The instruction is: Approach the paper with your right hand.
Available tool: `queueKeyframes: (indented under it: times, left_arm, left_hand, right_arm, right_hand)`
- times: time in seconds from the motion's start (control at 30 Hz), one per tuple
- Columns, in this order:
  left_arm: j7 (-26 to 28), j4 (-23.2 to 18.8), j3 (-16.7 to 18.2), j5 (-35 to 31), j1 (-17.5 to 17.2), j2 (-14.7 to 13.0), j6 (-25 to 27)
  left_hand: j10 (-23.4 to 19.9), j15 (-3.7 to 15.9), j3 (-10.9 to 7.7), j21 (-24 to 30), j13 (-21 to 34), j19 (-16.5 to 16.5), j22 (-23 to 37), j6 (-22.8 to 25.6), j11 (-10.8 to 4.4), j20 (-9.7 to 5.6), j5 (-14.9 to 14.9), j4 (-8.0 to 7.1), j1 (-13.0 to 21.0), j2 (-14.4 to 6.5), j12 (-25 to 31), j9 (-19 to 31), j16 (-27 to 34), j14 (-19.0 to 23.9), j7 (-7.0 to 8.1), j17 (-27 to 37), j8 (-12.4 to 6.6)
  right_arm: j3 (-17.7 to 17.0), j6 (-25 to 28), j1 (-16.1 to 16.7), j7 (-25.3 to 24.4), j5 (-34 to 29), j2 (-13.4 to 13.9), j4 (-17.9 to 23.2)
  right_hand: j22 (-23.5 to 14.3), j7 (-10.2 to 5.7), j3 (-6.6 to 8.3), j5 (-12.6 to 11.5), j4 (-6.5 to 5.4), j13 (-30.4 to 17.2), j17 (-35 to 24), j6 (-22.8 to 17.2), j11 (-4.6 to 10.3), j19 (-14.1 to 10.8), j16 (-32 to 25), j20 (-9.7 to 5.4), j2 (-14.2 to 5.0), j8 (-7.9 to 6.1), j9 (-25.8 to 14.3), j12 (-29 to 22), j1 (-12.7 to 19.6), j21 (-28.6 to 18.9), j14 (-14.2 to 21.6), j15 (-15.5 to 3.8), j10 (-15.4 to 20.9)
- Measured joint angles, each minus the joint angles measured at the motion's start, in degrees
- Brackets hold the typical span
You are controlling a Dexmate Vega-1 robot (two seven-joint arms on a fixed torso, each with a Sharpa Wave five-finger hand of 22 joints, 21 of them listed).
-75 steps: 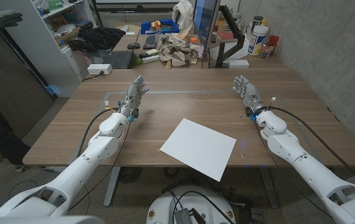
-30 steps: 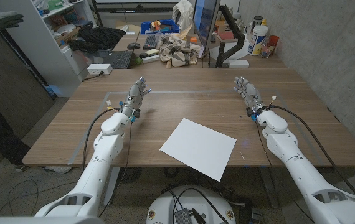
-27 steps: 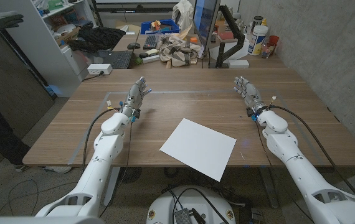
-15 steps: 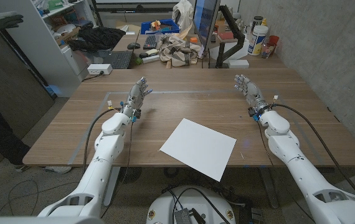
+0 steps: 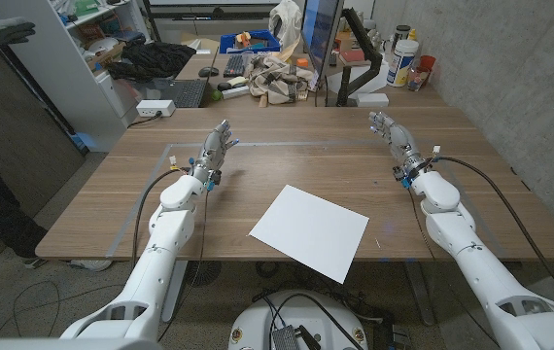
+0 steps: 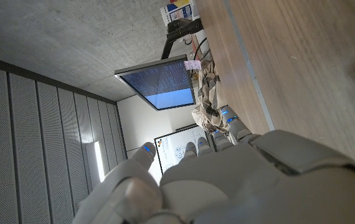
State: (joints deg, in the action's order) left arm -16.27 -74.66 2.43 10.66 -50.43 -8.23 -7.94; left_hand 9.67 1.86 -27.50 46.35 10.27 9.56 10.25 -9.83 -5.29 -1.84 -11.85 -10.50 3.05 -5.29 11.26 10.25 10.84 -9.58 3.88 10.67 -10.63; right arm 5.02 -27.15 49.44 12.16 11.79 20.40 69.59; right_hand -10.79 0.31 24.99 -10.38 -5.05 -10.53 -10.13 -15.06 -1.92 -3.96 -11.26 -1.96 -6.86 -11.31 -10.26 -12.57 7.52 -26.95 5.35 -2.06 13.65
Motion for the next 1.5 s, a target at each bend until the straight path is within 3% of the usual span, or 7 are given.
queueKeyframes:
  times: [0.33, 0.63, 1.2, 1.5]
  left_arm:
    - [-0.02, 0.02, -0.39, -0.52, 0.15, -0.04, -0.23]
    - [-0.03, 0.11, -0.77, -0.75, 0.48, -0.07, -0.32]
    - [-0.45, 1.12, -1.22, -0.92, 1.24, -0.27, -0.94]
    - [-0.73, 1.33, -1.27, -0.88, 1.39, -0.38, -1.11]
  left_hand:
    - [0.0, 0.0, -0.23, 0.0, 0.0, 0.0, 0.0, 0.0, 0.0, 0.0, -0.23, 0.23, 0.0, 0.0, 0.0, 0.0, 0.0, 0.0, 0.0, -0.02, 0.0]
    - [0.0, 0.0, -0.23, 0.0, 0.0, 0.0, 0.0, 0.0, 0.0, 0.0, -0.23, 0.23, 0.0, 0.0, 0.0, 0.0, 0.0, 0.0, 0.0, -0.02, 0.0]
    - [0.0, 0.0, -0.23, -0.38, -0.01, 0.0, -0.01, 0.0, 0.0, 0.0, -0.23, 0.23, 0.0, 0.0, 0.0, 0.0, 0.0, 0.0, 0.0, -0.01, 0.0]
    - [0.0, 0.0, -0.23, -0.49, 0.0, 0.0, -0.01, 0.0, 0.0, 0.0, -0.23, 0.23, 0.0, 0.0, 0.0, -0.01, 0.0, 0.0, 0.0, -0.01, 0.0]
  right_arm:
    - [-0.37, -4.55, 0.42, -0.57, -2.59, 1.32, 0.09]
    - [-0.84, -10.17, 1.51, -3.12, -6.57, 2.13, 1.05]
    - [-2.08, -18.74, 3.58, -8.13, -14.4, 3.33, 3.79]
    - [-2.76, -23.25, 4.22, -10.13, -17.49, 3.39, 4.52]
  right_hand:
    - [0.0, -0.32, -0.24, 0.0, 0.24, 0.14, 0.0, -1.84, 0.28, -1.45, -0.44, -0.22, -0.24, -0.14, 0.0, -0.57, 0.36, -0.44, 1.43, 0.0, 1.51]
    - [0.0, -0.9, 0.23, -0.23, 0.71, 0.14, 0.54, -6.3, 0.27, -6.06, -0.44, -0.15, -0.55, -0.78, 0.0, -1.7, 0.66, -1.76, 6.46, -0.11, 6.05]
    - [0.15, -1.18, 1.11, -0.67, 1.58, 0.13, 0.54, -9.66, 0.48, -9.16, -0.44, -0.27, -0.69, -0.99, 0.0, -2.29, 1.57, -2.55, 9.93, -0.31, 9.29]
    - [0.14, -0.91, 1.53, -0.67, 2.0, 0.13, 0.54, -12.65, 0.74, -12.09, -0.44, -0.21, -0.69, -0.99, 0.0, -2.55, 1.57, -3.43, 13.2, -0.31, 11.9]
